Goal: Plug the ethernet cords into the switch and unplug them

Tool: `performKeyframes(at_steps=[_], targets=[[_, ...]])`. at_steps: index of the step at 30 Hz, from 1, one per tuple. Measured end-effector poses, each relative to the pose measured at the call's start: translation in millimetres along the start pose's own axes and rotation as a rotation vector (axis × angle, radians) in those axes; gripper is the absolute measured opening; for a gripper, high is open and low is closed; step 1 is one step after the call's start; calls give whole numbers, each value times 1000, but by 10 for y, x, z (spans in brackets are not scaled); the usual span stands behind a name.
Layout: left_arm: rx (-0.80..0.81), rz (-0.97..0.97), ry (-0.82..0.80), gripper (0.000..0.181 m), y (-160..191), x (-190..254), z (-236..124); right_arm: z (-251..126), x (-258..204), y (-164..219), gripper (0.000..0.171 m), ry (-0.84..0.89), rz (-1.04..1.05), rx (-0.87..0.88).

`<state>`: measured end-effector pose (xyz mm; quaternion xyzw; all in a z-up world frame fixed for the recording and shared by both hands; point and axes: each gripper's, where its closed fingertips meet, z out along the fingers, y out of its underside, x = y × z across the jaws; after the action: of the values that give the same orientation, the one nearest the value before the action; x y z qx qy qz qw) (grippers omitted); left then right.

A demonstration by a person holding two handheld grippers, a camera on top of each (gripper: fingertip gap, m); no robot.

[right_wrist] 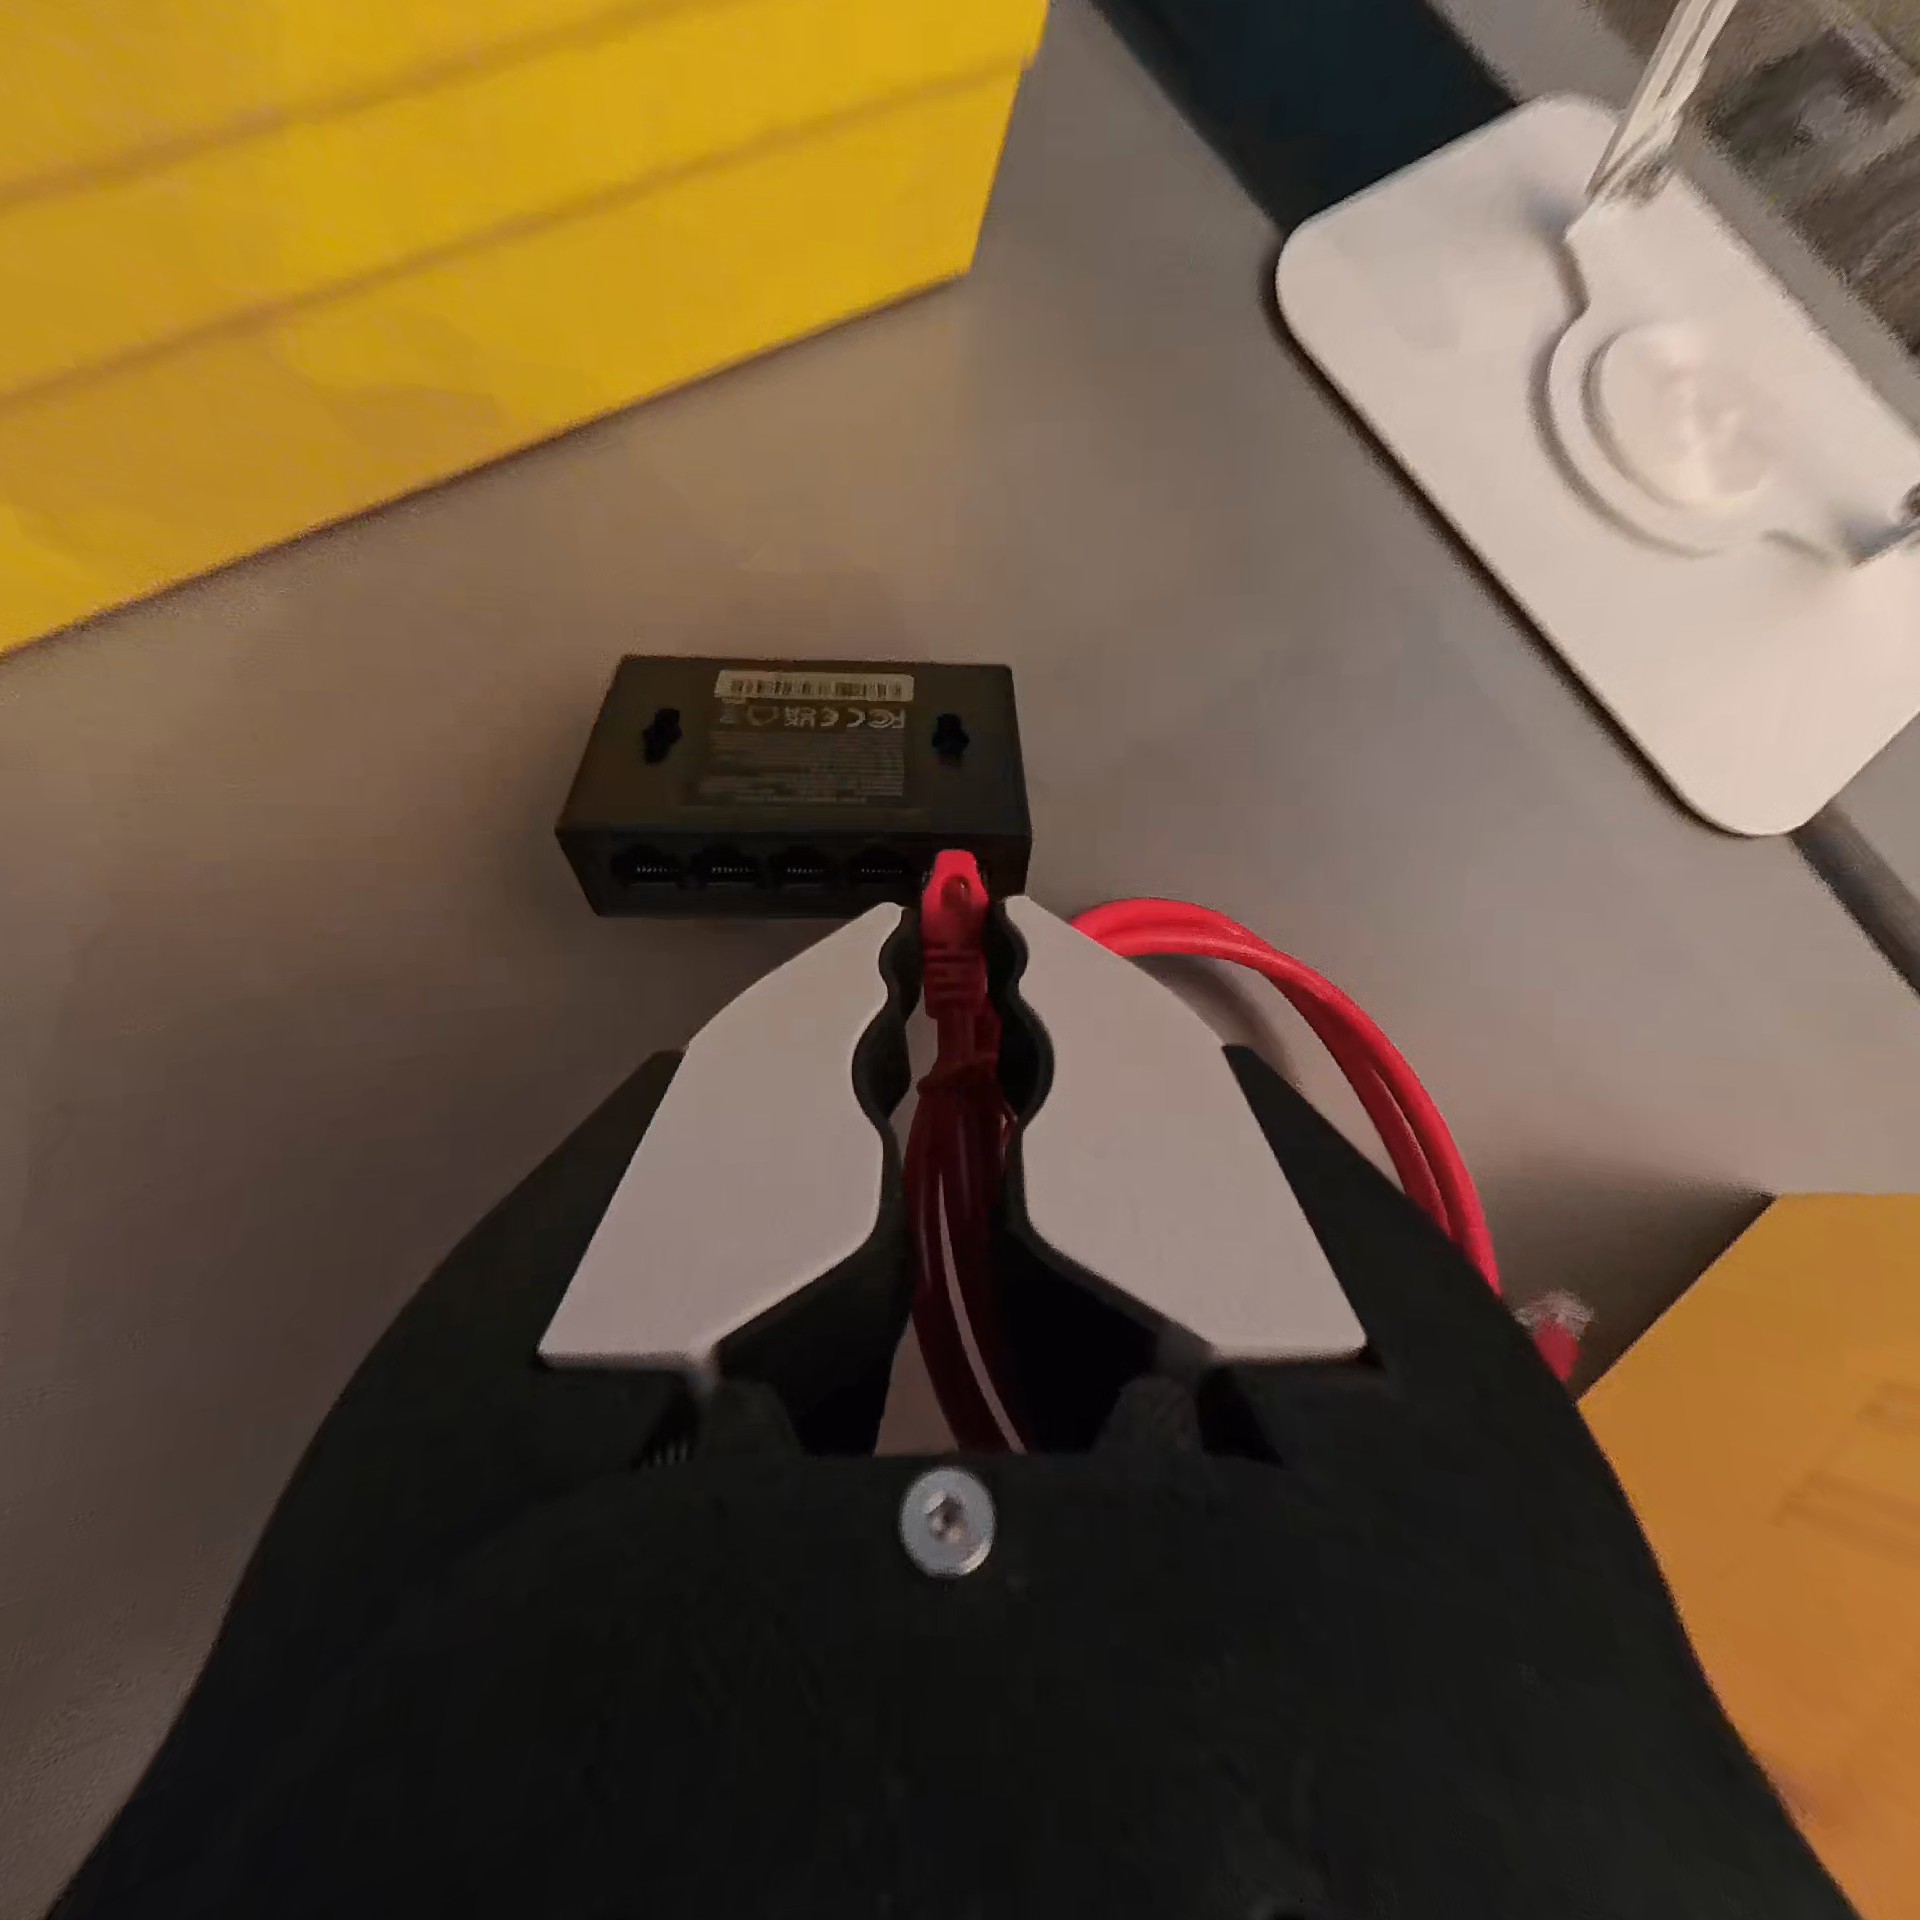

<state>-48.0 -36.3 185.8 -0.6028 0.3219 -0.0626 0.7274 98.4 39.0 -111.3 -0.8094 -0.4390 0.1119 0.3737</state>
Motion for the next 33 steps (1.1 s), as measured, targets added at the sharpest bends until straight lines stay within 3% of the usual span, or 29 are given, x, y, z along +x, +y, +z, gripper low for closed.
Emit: performKeyframes(at_steps=[8,12,16,20,26,29,31,33], targets=[[-245,47,140,47,424,74,-133,231,31,295,14,-76,59,-101],[-588,8,205,27,1027,131,-328,192,34,219,22,-40,32,-80],[-891,21,242,35,1625,165,-518,22,21,-20,28,-10,-5,8],[-972,24,305,36,1912,215,-509,-242,11,-282,28,-26,-21,102],[-1110,-25,522,32,2399,487,-473,-587,80,-495,27,-79,30,214],[-1092,-128,767,18,2524,773,-548,-705,146,-548,27,-81,49,255],[-1155,-165,769,30,2642,768,-605,-741,178,-570,26,-82,57,276],[-1194,-188,762,29,2680,774,-673,-742,192,-561,26,-88,59,268]])
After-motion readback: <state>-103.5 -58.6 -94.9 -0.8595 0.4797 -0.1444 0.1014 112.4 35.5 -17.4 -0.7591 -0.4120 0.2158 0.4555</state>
